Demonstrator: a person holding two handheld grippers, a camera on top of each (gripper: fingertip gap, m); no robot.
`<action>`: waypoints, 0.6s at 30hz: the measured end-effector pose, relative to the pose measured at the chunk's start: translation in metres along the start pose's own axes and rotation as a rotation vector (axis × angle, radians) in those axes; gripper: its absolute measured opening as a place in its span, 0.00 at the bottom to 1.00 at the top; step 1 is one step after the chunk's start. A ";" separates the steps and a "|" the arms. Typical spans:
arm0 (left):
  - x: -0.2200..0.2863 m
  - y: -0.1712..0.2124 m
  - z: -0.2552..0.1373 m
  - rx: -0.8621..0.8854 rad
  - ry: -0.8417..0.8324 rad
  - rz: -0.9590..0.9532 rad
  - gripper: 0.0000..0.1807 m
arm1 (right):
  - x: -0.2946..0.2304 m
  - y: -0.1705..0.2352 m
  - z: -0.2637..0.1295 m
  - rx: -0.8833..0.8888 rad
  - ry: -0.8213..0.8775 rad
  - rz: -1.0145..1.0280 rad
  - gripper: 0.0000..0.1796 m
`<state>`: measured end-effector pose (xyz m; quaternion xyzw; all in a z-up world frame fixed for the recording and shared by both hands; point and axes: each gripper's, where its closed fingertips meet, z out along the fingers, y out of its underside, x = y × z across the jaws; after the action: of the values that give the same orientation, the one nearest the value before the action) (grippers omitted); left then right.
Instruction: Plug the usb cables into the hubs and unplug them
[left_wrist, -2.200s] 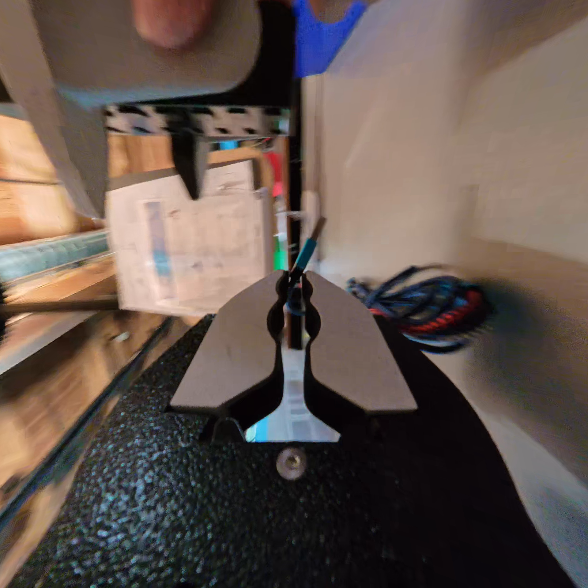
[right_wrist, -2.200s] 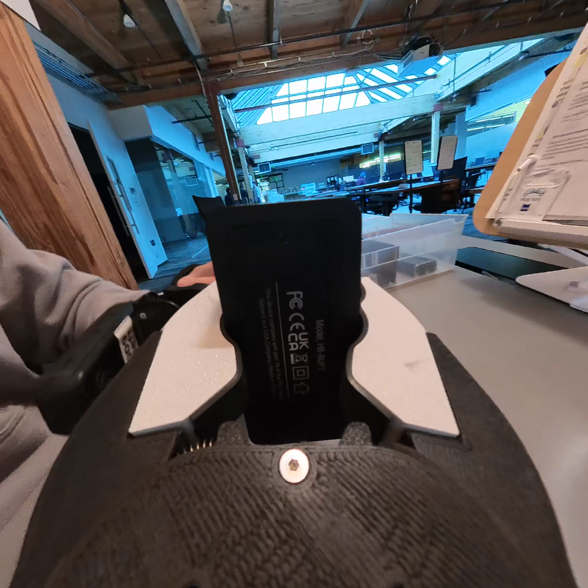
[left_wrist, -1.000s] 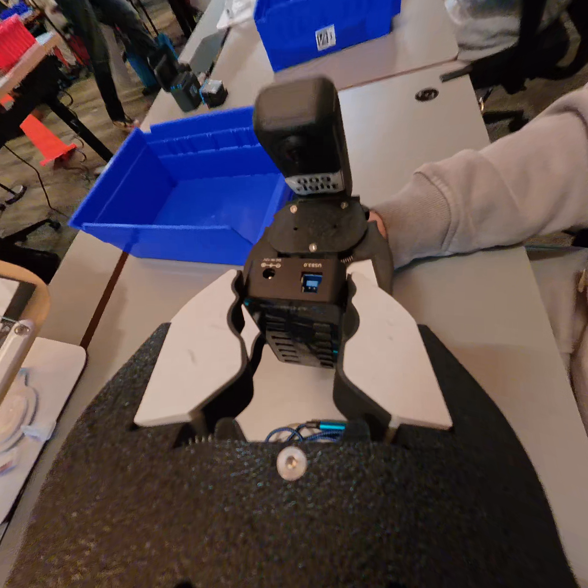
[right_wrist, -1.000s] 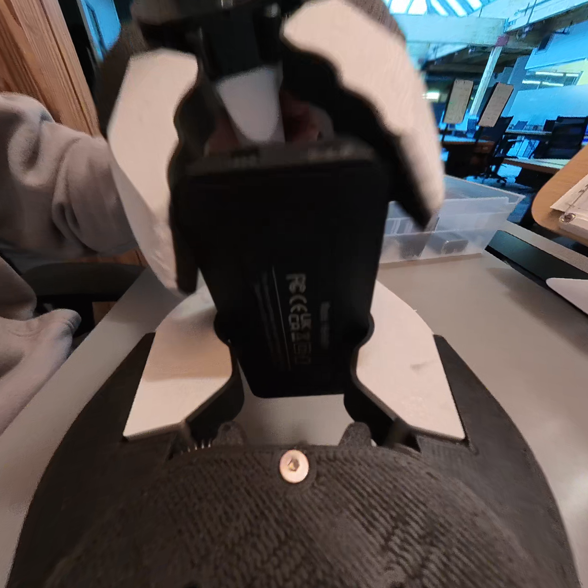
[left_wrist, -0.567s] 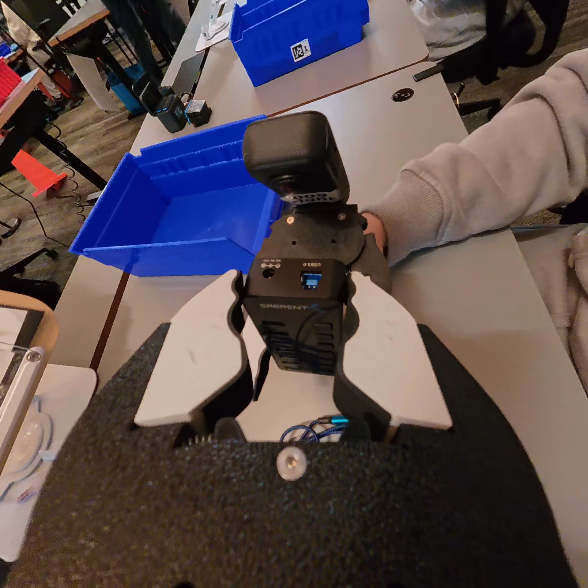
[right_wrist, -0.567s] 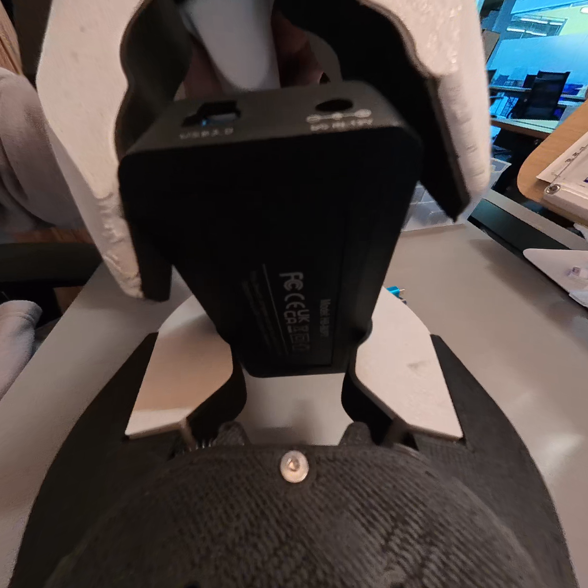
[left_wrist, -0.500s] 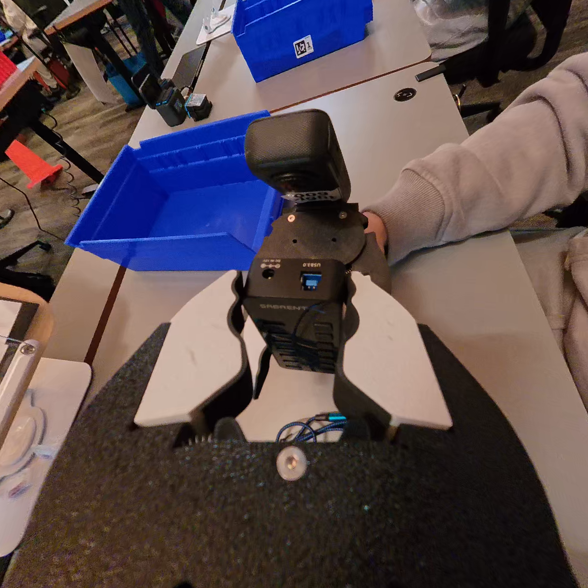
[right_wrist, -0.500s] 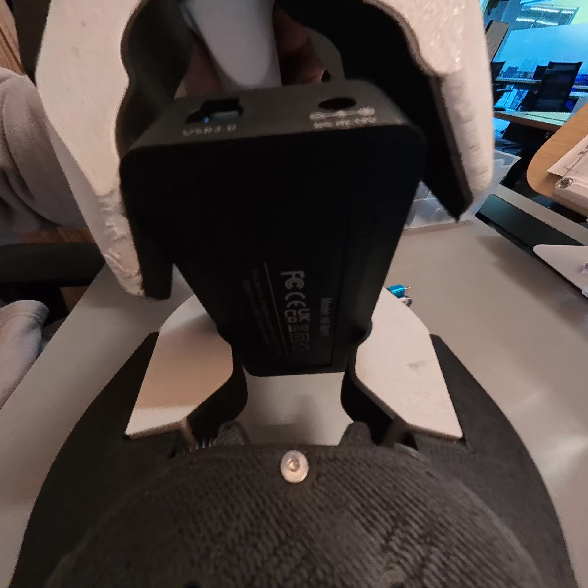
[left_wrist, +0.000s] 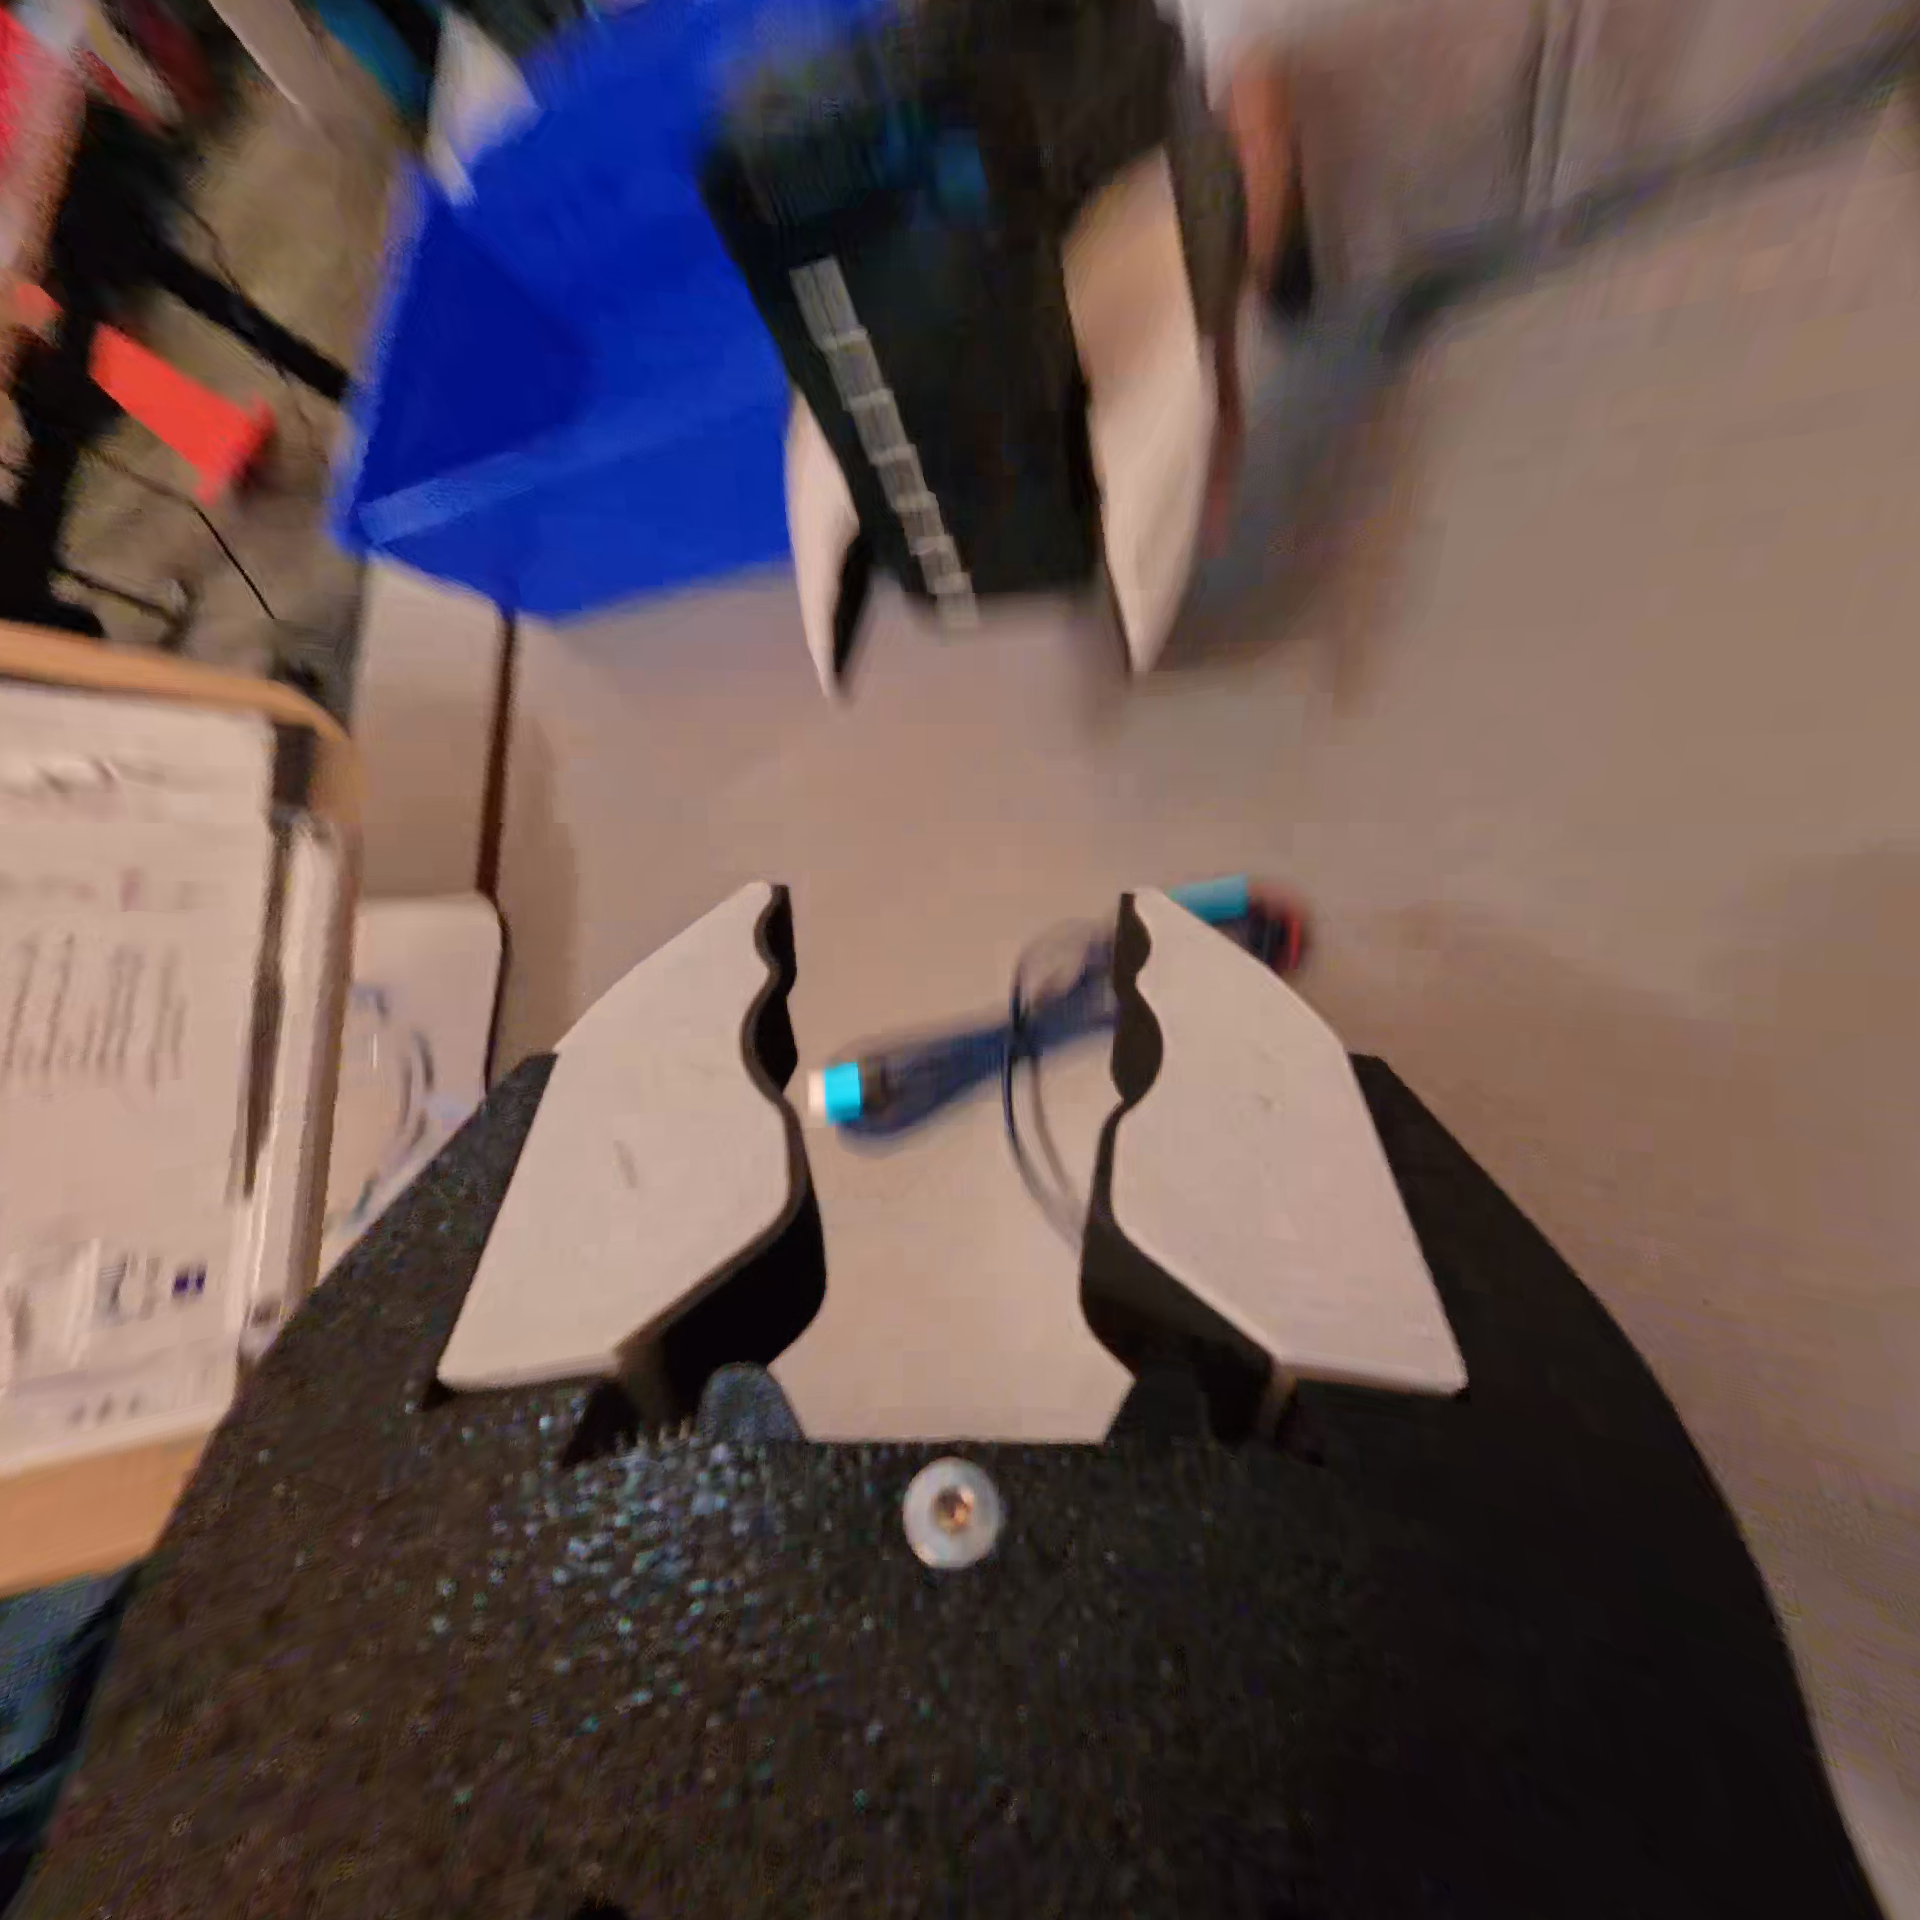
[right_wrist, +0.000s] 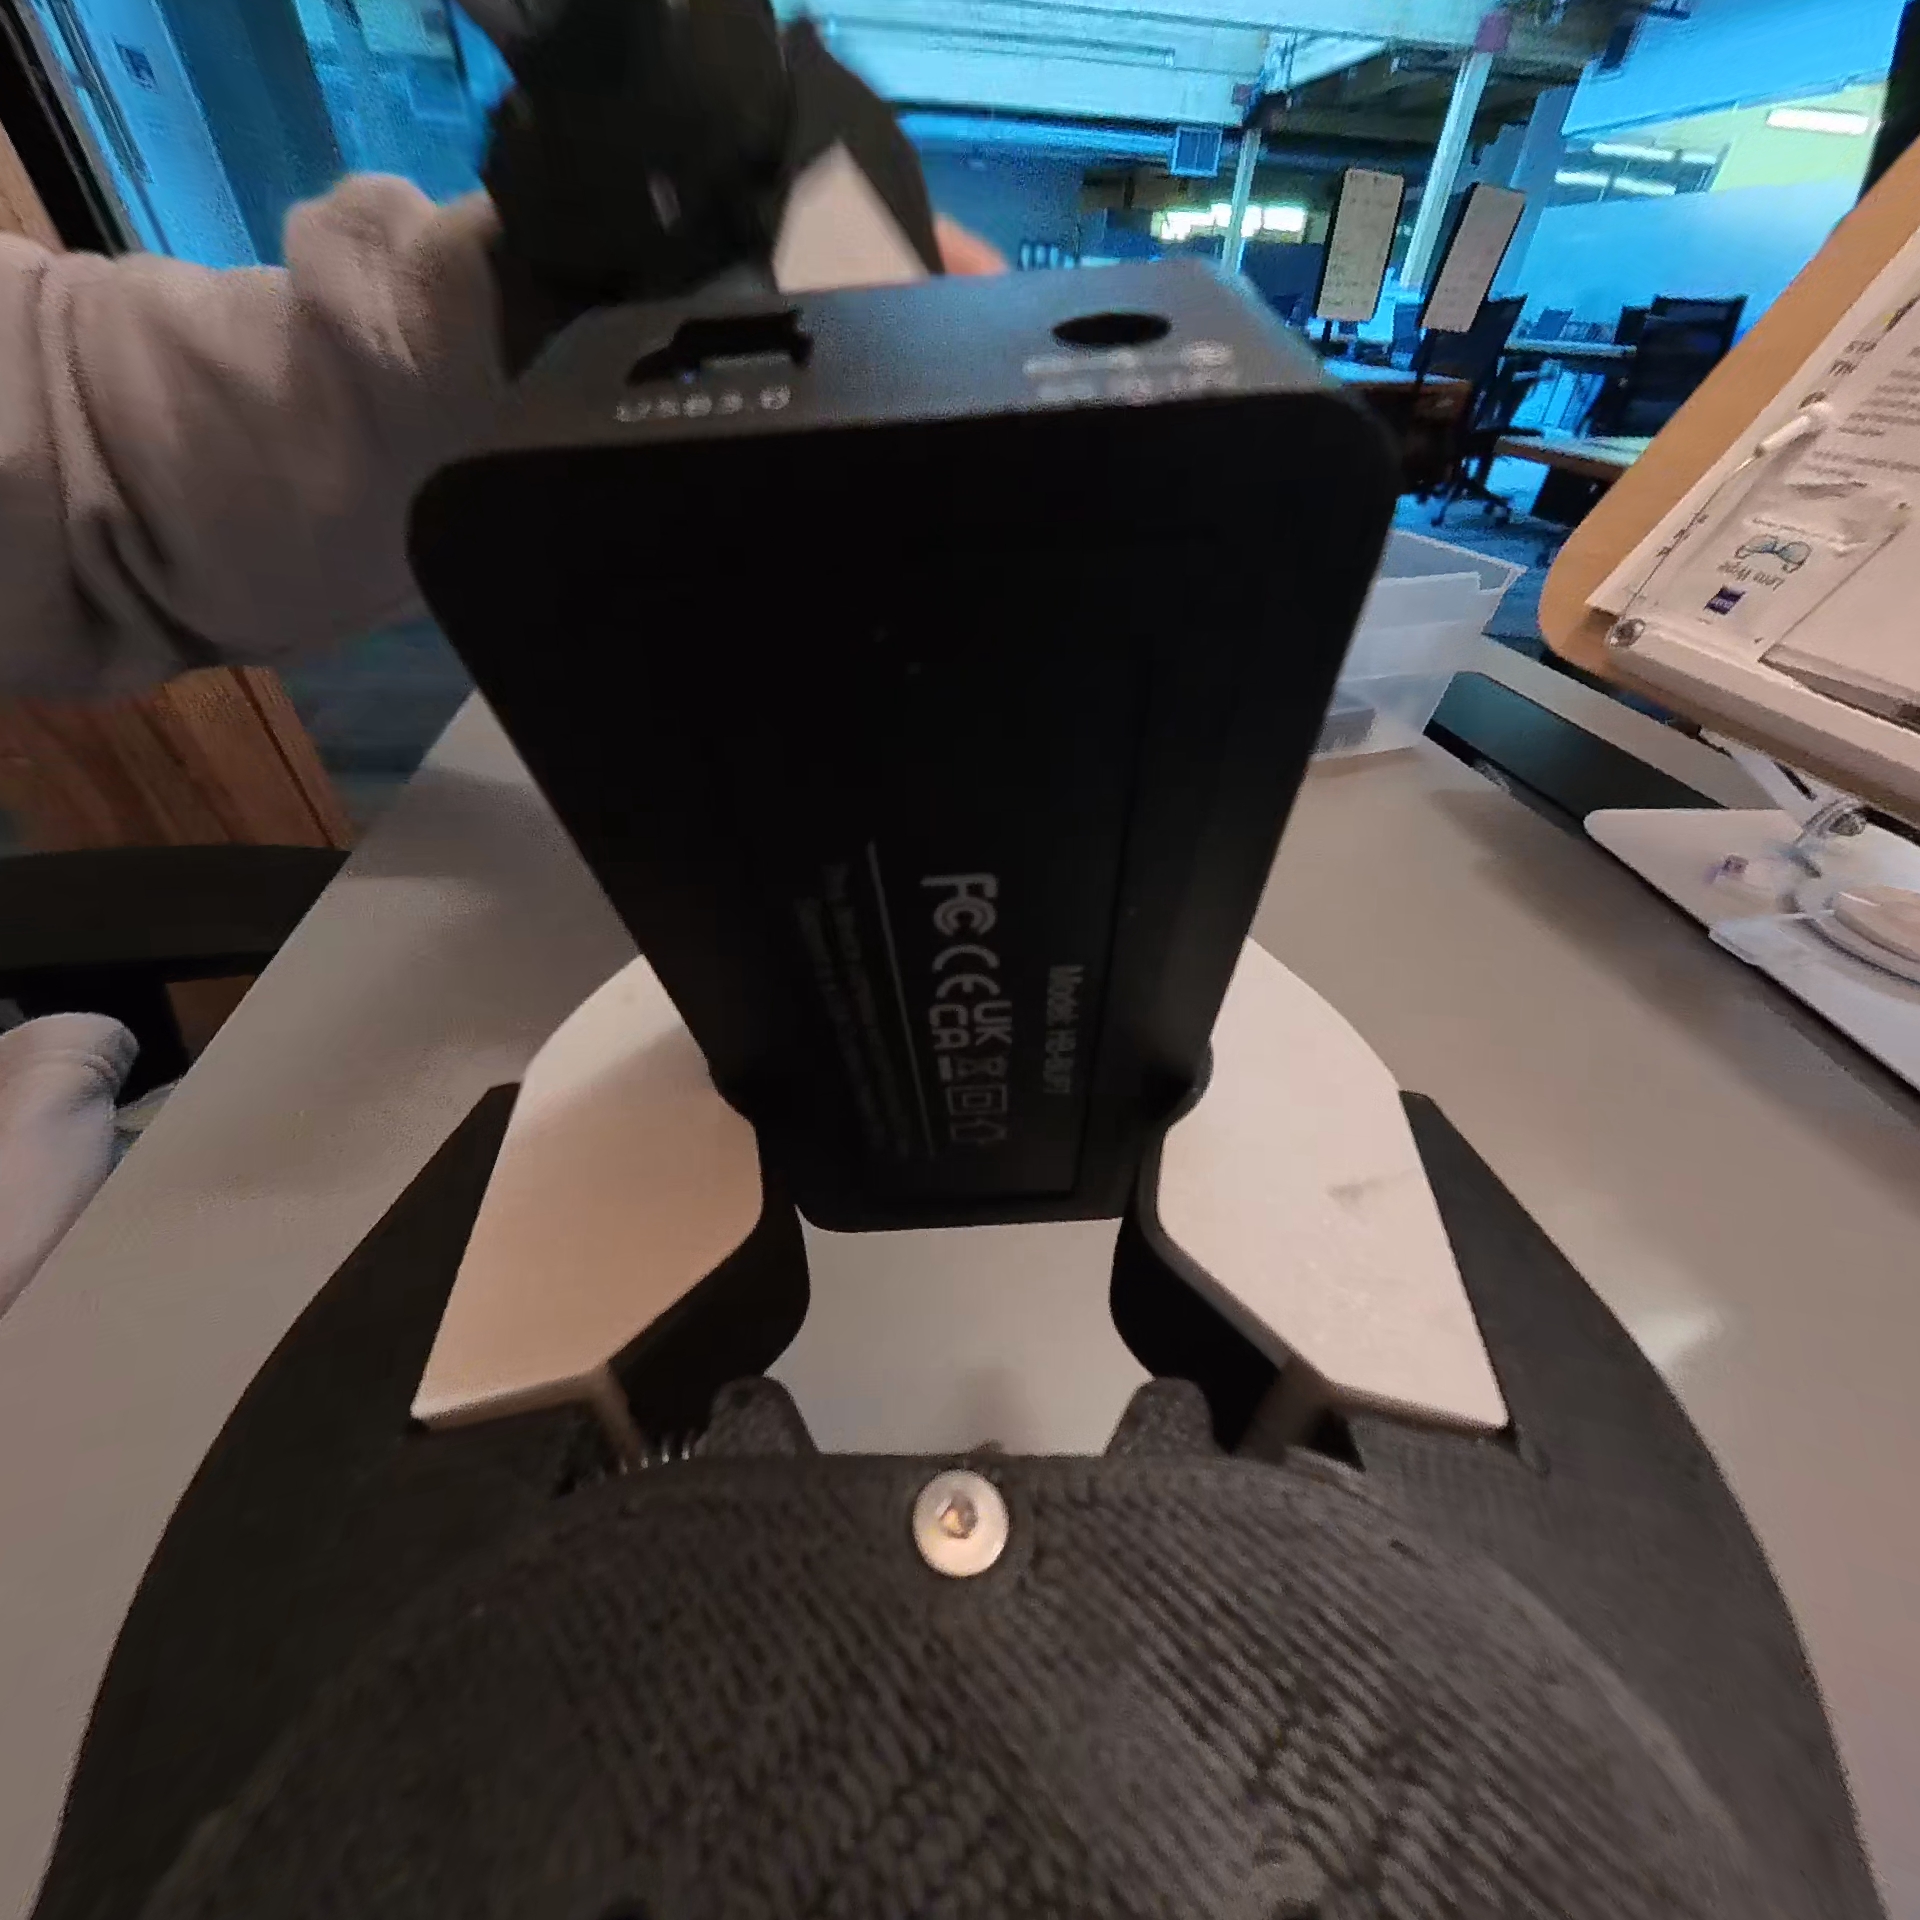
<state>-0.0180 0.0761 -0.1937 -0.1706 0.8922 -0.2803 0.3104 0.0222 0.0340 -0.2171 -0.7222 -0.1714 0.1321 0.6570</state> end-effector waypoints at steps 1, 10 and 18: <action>0.005 0.032 0.000 -0.118 0.022 0.055 0.31 | 0.002 -0.002 -0.001 0.018 0.006 0.005 0.42; 0.055 0.177 0.004 -0.566 0.193 0.300 0.16 | -0.006 0.010 0.008 -0.040 -0.031 -0.013 0.42; 0.082 0.114 0.048 -0.303 0.270 0.136 0.09 | -0.006 0.011 0.008 -0.047 -0.032 -0.023 0.42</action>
<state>-0.0627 0.1075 -0.3317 -0.1154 0.9671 -0.1420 0.1769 0.0144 0.0375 -0.2295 -0.7331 -0.1933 0.1323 0.6385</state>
